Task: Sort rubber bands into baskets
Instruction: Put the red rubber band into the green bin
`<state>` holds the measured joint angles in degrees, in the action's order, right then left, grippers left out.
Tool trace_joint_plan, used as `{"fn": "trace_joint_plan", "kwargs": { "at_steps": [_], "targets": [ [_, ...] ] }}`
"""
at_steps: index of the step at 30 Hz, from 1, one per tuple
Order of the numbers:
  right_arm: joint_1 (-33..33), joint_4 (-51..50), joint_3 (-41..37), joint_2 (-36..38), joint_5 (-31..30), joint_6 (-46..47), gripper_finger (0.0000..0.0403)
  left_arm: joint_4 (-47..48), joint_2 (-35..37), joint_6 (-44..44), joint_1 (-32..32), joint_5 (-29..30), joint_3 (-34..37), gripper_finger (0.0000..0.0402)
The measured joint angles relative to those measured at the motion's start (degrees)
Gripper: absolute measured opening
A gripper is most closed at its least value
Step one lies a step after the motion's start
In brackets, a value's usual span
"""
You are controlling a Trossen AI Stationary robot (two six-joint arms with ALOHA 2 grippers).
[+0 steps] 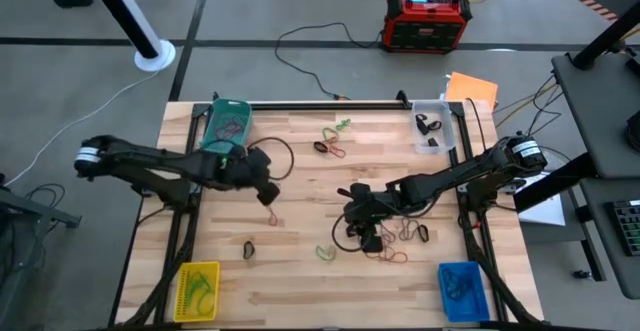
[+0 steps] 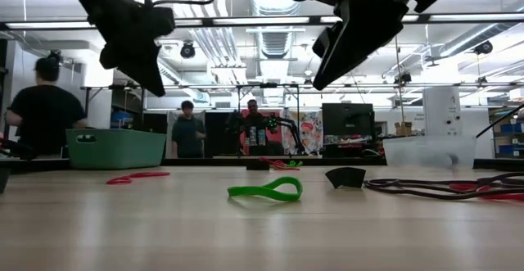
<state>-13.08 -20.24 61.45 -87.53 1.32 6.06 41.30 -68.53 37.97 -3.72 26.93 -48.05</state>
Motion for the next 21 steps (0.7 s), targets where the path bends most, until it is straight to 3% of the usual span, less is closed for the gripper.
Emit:
{"fn": "trace_joint_plan", "kwargs": {
  "at_steps": [9,21],
  "targets": [
    [2.0,0.2,0.0,0.0,0.0,-1.1,0.0123,-1.7,-2.3,4.4,-0.1,-4.3,0.1,0.0015],
    [3.7,2.5,-0.8,0.0,0.0,-1.9,0.0123,-1.8,-18.0,12.3,-0.6,-9.7,0.1,0.0148]
  ]
}}
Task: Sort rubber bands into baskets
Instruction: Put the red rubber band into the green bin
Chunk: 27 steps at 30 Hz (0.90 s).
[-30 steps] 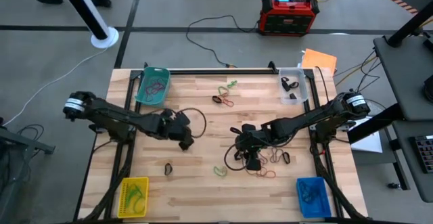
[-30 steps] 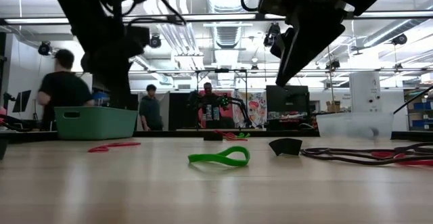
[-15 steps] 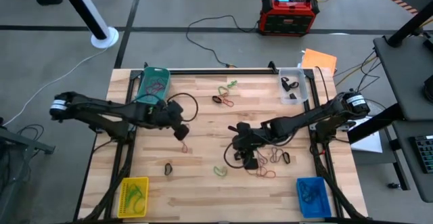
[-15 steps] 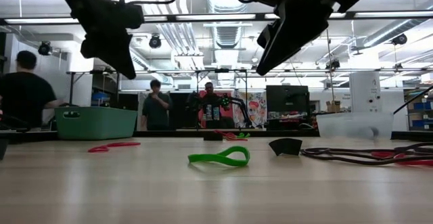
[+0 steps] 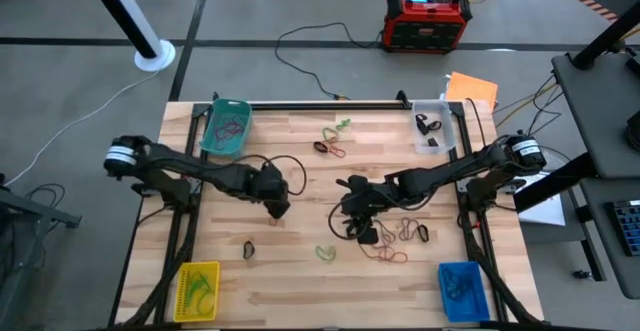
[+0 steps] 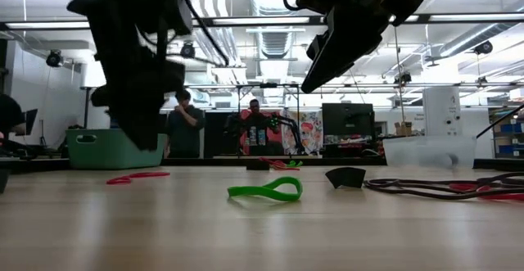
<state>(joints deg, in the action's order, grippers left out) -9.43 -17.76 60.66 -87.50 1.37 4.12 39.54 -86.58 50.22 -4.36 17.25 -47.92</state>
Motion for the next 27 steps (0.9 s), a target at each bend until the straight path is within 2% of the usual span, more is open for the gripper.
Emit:
{"fn": "trace_joint_plan", "kwargs": {
  "at_steps": [7,15,21,27],
  "targets": [
    [0.0,1.0,-1.7,0.0,0.0,1.1,0.0123,-0.7,-7.4,1.4,-0.5,-0.3,0.0,0.0189],
    [0.0,3.2,-3.5,0.0,0.1,2.8,0.0123,-2.1,-9.5,1.4,-0.5,-0.4,-0.2,0.0189],
    [0.0,4.0,-3.5,0.0,0.0,2.8,0.0123,-3.0,-9.4,1.3,-0.5,-0.6,0.6,0.0168],
    [0.0,5.3,-3.5,0.0,0.0,2.7,0.0123,-7.1,-9.2,1.4,-0.5,-0.8,3.8,0.0107]
  ]
}}
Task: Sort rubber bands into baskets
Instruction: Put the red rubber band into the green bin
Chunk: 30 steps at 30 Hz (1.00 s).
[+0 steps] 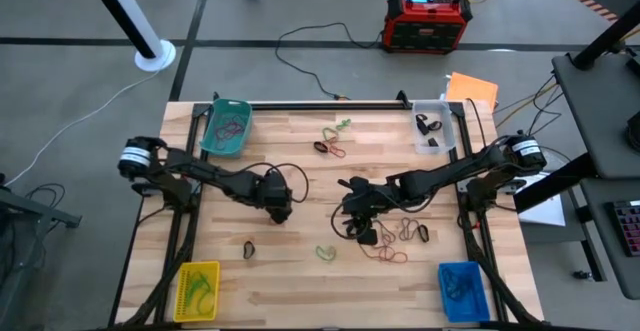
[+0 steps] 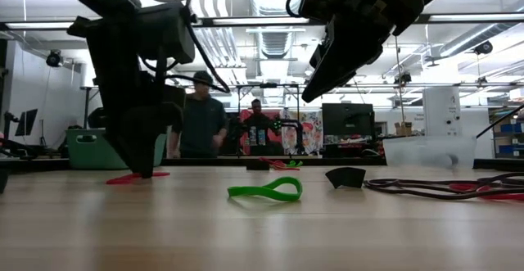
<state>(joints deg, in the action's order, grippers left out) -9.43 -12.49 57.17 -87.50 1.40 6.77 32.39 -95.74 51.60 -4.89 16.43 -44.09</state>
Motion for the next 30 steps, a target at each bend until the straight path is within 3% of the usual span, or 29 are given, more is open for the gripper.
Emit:
{"fn": "trace_joint_plan", "kwargs": {
  "at_steps": [8,22,30],
  "targets": [
    [0.0,1.3,0.0,0.0,0.0,-0.3,0.0123,-1.0,0.2,-1.2,0.0,-0.1,0.2,0.0006],
    [0.0,1.3,0.0,0.0,0.0,-0.2,0.0123,5.0,1.0,-9.0,0.0,0.8,-5.0,0.0000],
    [0.0,1.2,-0.5,0.0,0.0,-0.3,0.0123,6.6,6.0,-11.3,0.0,1.1,-5.7,0.0000]
  ]
}}
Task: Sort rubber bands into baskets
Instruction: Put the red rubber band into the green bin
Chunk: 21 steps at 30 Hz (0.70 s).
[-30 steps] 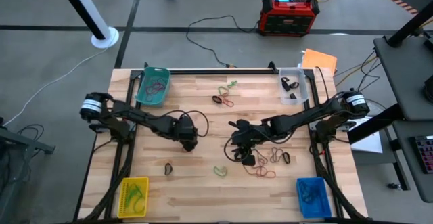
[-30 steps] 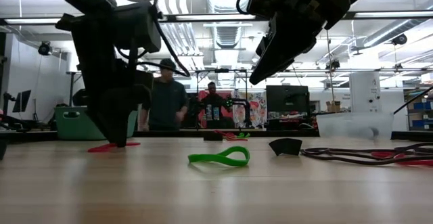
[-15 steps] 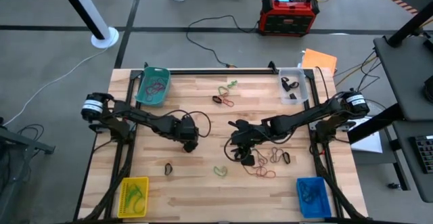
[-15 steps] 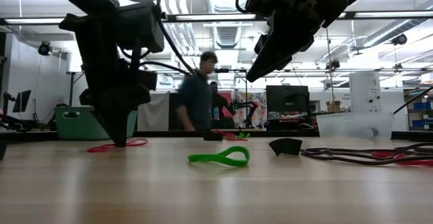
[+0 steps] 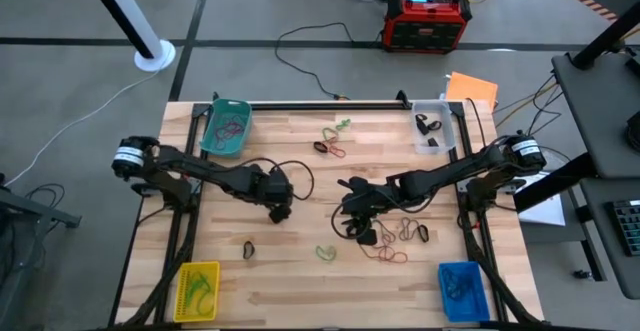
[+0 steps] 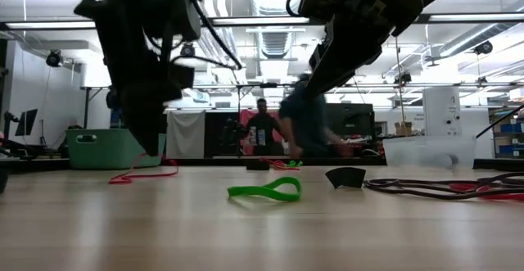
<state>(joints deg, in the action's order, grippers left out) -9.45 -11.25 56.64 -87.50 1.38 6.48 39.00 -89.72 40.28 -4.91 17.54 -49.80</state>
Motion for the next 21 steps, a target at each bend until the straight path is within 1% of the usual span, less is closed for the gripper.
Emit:
{"fn": "trace_joint_plan", "kwargs": {
  "at_steps": [8,17,21],
  "targets": [
    [0.0,0.2,-1.1,0.0,0.0,0.0,0.0123,1.9,9.1,-2.1,0.2,3.8,0.0,0.0000],
    [0.0,3.9,-3.4,0.0,0.0,0.0,0.0123,2.5,20.7,-3.8,0.3,8.4,-0.1,0.0000],
    [0.0,4.6,-3.4,0.0,0.0,0.0,0.0123,4.4,24.5,-3.8,0.3,12.8,-1.5,0.0000]
  ]
}}
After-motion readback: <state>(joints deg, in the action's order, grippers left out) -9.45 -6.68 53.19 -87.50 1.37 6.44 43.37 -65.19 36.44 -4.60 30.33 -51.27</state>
